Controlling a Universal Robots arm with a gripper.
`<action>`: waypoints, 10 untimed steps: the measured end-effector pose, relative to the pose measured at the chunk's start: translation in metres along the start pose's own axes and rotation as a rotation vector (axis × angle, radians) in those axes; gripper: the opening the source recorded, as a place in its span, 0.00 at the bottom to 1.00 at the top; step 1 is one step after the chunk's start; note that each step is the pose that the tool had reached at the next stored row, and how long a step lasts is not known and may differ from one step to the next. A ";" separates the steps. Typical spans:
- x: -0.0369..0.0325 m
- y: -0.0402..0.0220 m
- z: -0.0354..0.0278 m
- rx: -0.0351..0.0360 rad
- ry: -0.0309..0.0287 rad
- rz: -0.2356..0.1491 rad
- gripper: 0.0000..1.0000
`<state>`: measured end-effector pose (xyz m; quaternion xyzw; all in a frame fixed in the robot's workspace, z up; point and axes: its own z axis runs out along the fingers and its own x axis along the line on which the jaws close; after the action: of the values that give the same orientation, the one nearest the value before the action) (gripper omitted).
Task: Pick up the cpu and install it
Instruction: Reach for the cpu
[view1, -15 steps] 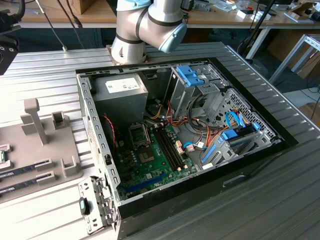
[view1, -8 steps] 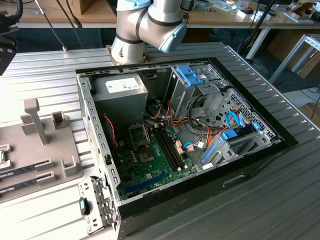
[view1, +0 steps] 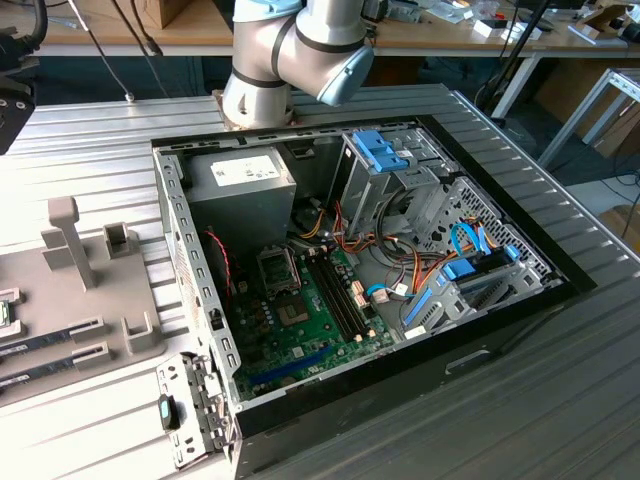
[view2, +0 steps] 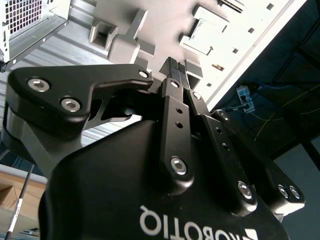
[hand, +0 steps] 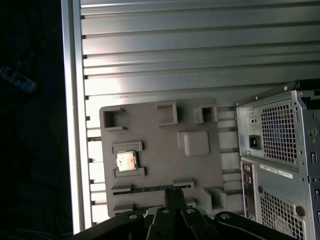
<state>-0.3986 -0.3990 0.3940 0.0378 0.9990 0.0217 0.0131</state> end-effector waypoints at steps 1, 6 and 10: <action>0.0000 0.0000 0.0007 0.0000 0.0000 0.000 0.10; 0.0001 -0.0002 0.0042 0.0000 0.0000 0.000 0.10; 0.0001 -0.0004 0.0063 0.0000 0.0001 0.000 0.10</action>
<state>-0.3986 -0.3991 0.3877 0.0379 0.9990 0.0217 0.0131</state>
